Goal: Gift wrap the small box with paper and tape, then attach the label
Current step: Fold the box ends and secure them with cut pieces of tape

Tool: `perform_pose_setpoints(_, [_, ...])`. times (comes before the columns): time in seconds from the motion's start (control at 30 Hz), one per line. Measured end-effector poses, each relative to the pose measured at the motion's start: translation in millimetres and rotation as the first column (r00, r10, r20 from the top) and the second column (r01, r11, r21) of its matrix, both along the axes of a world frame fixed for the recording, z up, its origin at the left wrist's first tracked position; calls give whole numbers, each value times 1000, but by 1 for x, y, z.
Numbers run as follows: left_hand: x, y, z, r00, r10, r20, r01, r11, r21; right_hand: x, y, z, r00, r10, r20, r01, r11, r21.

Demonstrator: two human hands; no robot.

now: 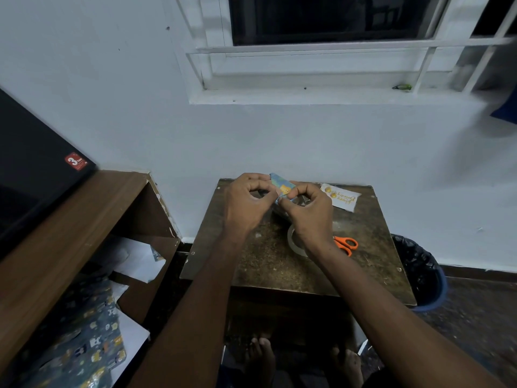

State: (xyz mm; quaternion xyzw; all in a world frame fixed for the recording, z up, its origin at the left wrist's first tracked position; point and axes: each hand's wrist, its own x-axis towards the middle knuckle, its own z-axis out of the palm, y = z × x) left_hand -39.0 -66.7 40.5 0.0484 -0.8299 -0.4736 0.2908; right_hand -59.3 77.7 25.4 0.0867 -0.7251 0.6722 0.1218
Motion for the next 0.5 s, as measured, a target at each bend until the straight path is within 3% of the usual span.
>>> perform_pose_setpoints(0.17, [-3,-1,-2,999,-18,39,13,992,124,-2,3,-2,999,33,-4,-33,999,8])
perform_pose_setpoints(0.37, [-1,3,1,1000,18,11,-19,999,42,-9,15,-6,988,155,18,-156,984,84])
perform_pose_setpoints(0.5, [1,7,2,999,-14,-35,14,1000,7,-11,22,-6,993,109,-53,-94,971,221])
